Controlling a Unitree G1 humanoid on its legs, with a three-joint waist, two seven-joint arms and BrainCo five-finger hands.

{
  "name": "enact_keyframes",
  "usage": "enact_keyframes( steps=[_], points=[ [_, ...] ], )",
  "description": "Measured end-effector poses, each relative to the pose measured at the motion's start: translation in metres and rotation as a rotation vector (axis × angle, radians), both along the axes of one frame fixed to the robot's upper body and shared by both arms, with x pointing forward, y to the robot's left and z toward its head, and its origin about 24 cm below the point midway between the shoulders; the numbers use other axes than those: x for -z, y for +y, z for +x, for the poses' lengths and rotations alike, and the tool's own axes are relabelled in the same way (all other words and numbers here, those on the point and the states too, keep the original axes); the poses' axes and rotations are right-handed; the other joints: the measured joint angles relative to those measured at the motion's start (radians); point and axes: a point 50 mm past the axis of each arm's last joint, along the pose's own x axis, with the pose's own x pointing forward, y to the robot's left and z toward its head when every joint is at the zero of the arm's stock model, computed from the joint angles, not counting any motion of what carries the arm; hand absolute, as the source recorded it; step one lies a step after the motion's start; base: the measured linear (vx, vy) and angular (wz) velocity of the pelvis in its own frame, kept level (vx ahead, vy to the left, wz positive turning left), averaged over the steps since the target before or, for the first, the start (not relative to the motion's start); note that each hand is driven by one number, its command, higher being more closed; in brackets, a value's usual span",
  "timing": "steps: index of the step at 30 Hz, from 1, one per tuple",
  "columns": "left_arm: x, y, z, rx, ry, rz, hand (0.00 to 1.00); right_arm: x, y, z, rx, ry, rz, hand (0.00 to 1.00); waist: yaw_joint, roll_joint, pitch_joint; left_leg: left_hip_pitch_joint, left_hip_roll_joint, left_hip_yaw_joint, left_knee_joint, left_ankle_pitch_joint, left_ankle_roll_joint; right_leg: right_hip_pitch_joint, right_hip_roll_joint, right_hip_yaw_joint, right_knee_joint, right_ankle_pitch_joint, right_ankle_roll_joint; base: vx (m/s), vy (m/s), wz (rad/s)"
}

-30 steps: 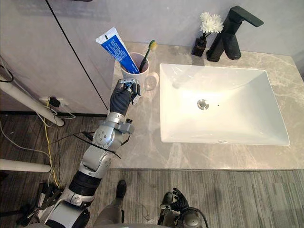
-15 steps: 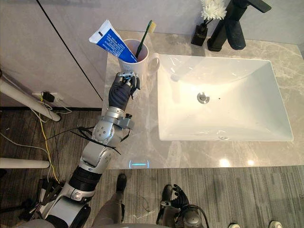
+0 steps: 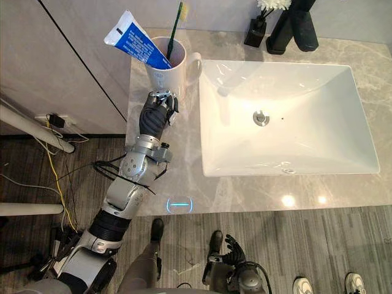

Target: Organize washtable

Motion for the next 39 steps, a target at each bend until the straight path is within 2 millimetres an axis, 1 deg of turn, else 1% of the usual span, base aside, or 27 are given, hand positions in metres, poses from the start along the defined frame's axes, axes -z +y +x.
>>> enact_keyframes(
  steps=[3,5,9,12,14,17,18,21,27,37,39],
  points=[
    [-0.011,0.008,0.006,-0.024,-0.034,-0.022,1.00,-0.006,-0.003,0.007,0.011,-0.037,0.003,0.00,0.003,-0.001,0.017,-0.010,0.000,0.002,0.003,0.000,0.000,-0.014,0.000,0.010,0.000,0.010,0.002,-0.08,0.012,-0.07],
    [-0.016,0.012,0.009,-0.039,-0.044,-0.035,1.00,-0.006,-0.006,0.007,0.011,-0.038,-0.006,0.00,0.003,-0.001,0.021,-0.020,-0.001,0.003,0.002,0.000,-0.001,-0.025,-0.001,0.013,-0.001,0.017,0.002,-0.08,0.018,-0.07],
    [-0.022,0.019,0.017,-0.079,-0.045,-0.052,1.00,-0.006,-0.006,0.007,0.012,-0.038,-0.006,0.00,0.005,-0.003,0.029,-0.024,-0.001,-0.001,-0.003,0.003,-0.014,-0.039,0.001,0.026,-0.005,0.034,-0.001,-0.07,0.010,-0.10],
    [-0.034,0.025,0.025,-0.100,-0.074,-0.014,1.00,-0.006,-0.006,0.007,0.010,-0.038,-0.004,0.00,0.004,-0.007,0.043,-0.029,-0.004,-0.028,-0.019,0.012,-0.027,-0.051,0.003,0.026,-0.004,0.040,0.000,-0.07,-0.001,-0.05],
    [-0.060,0.037,0.036,-0.153,-0.125,-0.015,1.00,-0.006,-0.004,0.007,0.004,-0.040,0.000,0.00,-0.004,-0.024,0.064,-0.041,-0.004,-0.036,-0.033,0.020,-0.033,-0.072,0.006,0.032,-0.007,0.056,-0.004,-0.10,-0.003,-0.10],
    [-0.080,0.046,0.038,-0.187,-0.173,-0.036,1.00,-0.006,-0.005,0.005,0.010,-0.034,-0.001,0.00,-0.013,-0.031,0.090,-0.047,-0.006,-0.045,-0.035,0.041,-0.027,-0.077,0.007,0.035,-0.008,0.065,-0.001,-0.02,-0.001,-0.03],
    [-0.083,0.045,0.038,-0.182,-0.184,-0.046,1.00,-0.006,-0.005,0.005,0.009,-0.035,-0.002,0.00,-0.013,-0.033,0.091,-0.050,-0.007,-0.050,-0.035,0.047,-0.022,-0.077,0.007,0.034,-0.009,0.073,-0.003,0.01,0.011,0.07],
    [-0.086,0.042,0.037,-0.162,-0.193,-0.059,1.00,-0.006,-0.005,0.005,0.009,-0.036,-0.001,0.00,-0.007,-0.034,0.092,-0.052,-0.011,-0.055,-0.035,0.057,-0.009,-0.075,0.005,0.031,-0.009,0.073,-0.003,0.06,0.007,0.08],
    [-0.086,0.039,0.036,-0.147,-0.201,-0.060,1.00,-0.006,-0.005,0.006,0.009,-0.037,-0.001,0.00,-0.007,-0.034,0.092,-0.052,-0.016,-0.055,-0.034,0.057,-0.009,-0.074,0.001,0.033,-0.012,0.072,-0.003,0.02,0.004,0.00],
    [-0.078,0.040,0.036,-0.145,-0.184,-0.048,1.00,-0.005,-0.005,0.004,0.008,-0.029,-0.001,0.00,-0.006,-0.034,0.091,-0.040,-0.015,-0.050,-0.034,0.057,-0.009,-0.068,0.001,0.041,-0.009,0.072,-0.003,0.00,0.000,-0.01],
    [-0.072,0.039,0.035,-0.142,-0.173,-0.032,1.00,-0.004,-0.005,0.004,0.007,-0.028,0.000,0.00,-0.006,-0.033,0.091,-0.029,-0.015,-0.050,-0.034,0.057,-0.009,-0.057,0.001,0.040,-0.010,0.072,-0.003,0.00,0.000,0.00]
  ],
)
